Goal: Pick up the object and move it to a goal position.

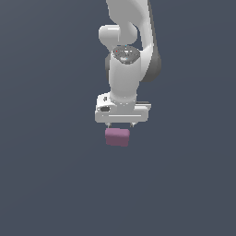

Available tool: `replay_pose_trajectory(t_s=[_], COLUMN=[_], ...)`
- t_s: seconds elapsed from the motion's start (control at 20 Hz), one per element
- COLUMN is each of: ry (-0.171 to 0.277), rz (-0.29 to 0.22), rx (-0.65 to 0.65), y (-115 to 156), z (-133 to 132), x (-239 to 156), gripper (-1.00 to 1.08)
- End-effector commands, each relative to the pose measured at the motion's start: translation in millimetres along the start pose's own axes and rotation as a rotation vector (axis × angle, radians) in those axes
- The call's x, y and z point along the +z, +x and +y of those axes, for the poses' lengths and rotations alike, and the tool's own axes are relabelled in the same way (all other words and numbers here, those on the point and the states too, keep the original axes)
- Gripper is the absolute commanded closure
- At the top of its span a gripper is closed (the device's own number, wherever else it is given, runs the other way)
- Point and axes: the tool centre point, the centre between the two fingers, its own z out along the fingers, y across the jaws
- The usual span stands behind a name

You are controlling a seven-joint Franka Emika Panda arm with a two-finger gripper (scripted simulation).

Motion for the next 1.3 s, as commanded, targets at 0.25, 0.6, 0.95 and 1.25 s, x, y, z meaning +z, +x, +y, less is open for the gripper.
replay_pose_trajectory(t_s=[0.25, 0.6, 0.95, 1.25], ry=[0.015, 0.033, 0.033, 0.032], rz=[-0.006, -0.014, -0.015, -0.016], rx=[-0.011, -0.017, -0.054, -0.135], y=[-1, -2, -3, -3], z=[-10, -23, -21, -19], x=[-1, -3, -2, 1], gripper=[-0.92, -0.92, -0.92, -0.92])
